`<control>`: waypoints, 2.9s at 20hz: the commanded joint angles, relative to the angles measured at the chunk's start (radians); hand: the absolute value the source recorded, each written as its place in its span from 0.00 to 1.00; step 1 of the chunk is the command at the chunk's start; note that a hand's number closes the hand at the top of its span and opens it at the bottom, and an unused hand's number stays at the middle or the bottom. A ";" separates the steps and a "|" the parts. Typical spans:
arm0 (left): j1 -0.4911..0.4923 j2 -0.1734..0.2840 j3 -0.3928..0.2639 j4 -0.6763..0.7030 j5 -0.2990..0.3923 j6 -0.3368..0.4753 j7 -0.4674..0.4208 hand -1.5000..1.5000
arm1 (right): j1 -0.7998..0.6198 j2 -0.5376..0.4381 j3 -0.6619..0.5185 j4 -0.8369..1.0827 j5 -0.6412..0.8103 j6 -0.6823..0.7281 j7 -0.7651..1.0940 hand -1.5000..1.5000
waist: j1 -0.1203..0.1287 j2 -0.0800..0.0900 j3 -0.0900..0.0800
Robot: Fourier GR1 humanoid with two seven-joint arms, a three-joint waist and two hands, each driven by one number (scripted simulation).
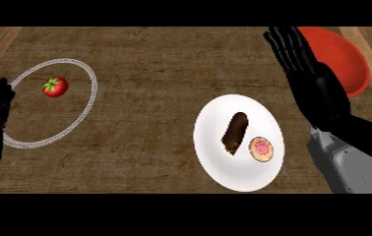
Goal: Pick the sweet potato from the plate and place it in the bowl
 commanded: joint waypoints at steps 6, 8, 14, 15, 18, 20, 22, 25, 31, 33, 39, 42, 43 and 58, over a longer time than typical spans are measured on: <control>-0.057 -0.087 -0.026 0.027 0.090 -0.018 0.116 0.50 | -0.150 -0.187 0.122 0.120 0.492 -0.191 0.423 1.00 | -0.045 -0.015 0.003; -0.024 -0.068 -0.015 0.028 0.077 -0.016 0.102 0.50 | -0.012 -0.354 0.147 0.241 0.577 -0.101 0.480 0.00 | -0.113 -0.004 -0.037; -0.030 -0.108 -0.019 0.050 0.116 -0.007 0.165 0.50 | 0.009 -0.333 0.216 0.173 0.867 -0.256 0.812 0.00 | -0.133 -0.044 0.002; -0.027 -0.106 -0.021 0.041 0.124 -0.015 0.176 0.50 | 0.028 -0.314 0.261 0.160 0.905 -0.239 0.865 0.00 | -0.121 -0.045 0.004; -0.066 -0.111 -0.023 0.040 0.132 -0.017 0.197 0.50 | -0.003 -0.262 0.334 0.100 1.026 -0.195 1.055 0.00 | -0.108 -0.045 0.007; -0.081 -0.107 -0.024 0.057 0.133 -0.021 0.214 0.50 | -0.026 -0.222 0.373 0.066 1.105 -0.151 1.189 0.00 | -0.105 -0.040 0.008; -0.074 -0.122 -0.044 0.059 0.119 -0.017 0.204 0.50 | -0.052 -0.160 0.412 0.034 1.183 -0.096 1.341 0.00 | -0.085 -0.037 0.010; -0.114 -0.114 -0.046 0.052 0.136 -0.040 0.234 0.50 | -0.135 -0.072 0.453 0.004 1.261 0.063 1.513 0.00 | -0.058 -0.029 0.014; -0.168 -0.122 -0.062 0.064 0.125 -0.045 0.253 0.50 | -0.257 0.135 0.430 0.119 1.284 0.299 1.634 0.00 | -0.028 -0.016 0.017; -0.171 -0.116 -0.052 0.071 0.126 -0.045 0.253 0.50 | -0.280 0.171 0.383 0.171 1.244 0.359 1.628 0.00 | -0.023 -0.014 0.017; -0.193 -0.139 -0.069 0.071 0.111 -0.028 0.262 0.50 | -0.277 0.244 0.274 0.357 1.182 0.451 1.622 0.00 | -0.026 -0.010 0.018; -0.219 -0.135 -0.065 0.086 0.117 -0.039 0.271 0.50 | -0.297 0.292 0.204 0.449 1.153 0.464 1.618 0.00 | -0.025 -0.005 0.020; -0.213 -0.147 -0.071 0.099 0.105 -0.029 0.257 0.50 | -0.315 0.302 0.175 0.454 1.139 0.488 1.625 0.00 | -0.029 -0.007 0.019; -0.231 -0.161 -0.080 0.092 0.083 -0.017 0.282 0.50 | -0.361 0.331 0.060 0.717 1.046 0.583 1.643 0.00 | -0.020 -0.017 0.020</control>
